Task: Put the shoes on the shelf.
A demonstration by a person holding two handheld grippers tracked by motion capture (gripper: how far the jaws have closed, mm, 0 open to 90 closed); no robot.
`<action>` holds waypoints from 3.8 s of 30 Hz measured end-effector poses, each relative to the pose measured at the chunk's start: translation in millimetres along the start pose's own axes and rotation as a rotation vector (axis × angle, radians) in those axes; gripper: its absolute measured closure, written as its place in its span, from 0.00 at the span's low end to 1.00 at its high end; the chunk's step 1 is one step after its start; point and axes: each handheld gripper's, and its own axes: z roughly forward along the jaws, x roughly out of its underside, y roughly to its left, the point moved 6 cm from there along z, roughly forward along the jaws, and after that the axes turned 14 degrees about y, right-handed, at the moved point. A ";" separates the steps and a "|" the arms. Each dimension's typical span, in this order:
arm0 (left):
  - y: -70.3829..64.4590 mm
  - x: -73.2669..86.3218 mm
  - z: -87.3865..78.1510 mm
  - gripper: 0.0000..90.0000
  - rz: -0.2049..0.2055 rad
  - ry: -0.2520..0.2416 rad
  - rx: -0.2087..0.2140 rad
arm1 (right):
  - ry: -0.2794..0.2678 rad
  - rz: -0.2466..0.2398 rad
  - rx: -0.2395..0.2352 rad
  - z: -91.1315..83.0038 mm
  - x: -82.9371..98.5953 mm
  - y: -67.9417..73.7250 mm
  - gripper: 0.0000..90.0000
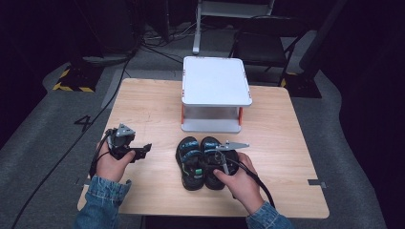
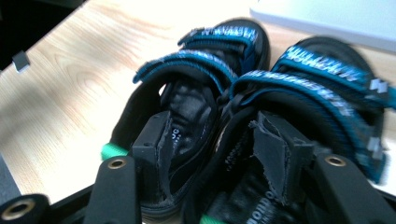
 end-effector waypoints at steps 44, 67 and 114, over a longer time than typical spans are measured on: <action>-0.2 6.2 2.2 0.27 -0.011 -0.003 0.026 | -0.001 0.003 0.154 1.7 -25.2 -13.9 0.88; 2.0 9.0 6.0 0.27 -0.020 0.007 0.035 | -0.145 0.048 0.387 37.0 -124.5 -104.5 0.87; -74.0 -23.8 35.6 0.37 0.150 -0.057 0.177 | -0.278 -0.048 0.214 -33.0 -22.2 -93.2 0.97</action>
